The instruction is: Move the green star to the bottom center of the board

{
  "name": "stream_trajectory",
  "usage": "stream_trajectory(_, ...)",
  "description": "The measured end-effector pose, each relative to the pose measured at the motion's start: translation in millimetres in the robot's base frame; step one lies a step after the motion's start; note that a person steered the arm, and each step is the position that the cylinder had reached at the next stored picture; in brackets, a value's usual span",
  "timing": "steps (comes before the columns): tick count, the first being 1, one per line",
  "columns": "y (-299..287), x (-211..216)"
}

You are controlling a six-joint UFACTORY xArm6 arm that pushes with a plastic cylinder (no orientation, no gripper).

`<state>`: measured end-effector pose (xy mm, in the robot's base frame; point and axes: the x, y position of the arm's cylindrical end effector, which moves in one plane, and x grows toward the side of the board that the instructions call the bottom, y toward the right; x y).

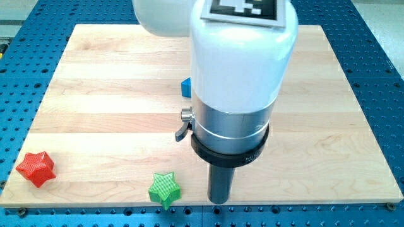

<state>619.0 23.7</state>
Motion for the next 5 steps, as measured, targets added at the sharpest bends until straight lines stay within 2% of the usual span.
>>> stream_trajectory(1, -32.2, -1.2)
stream_trajectory(2, -91.5, -2.0)
stream_trajectory(3, -139.5, -17.8)
stream_trajectory(4, -176.6, -66.6)
stream_trajectory(5, -193.3, -68.2)
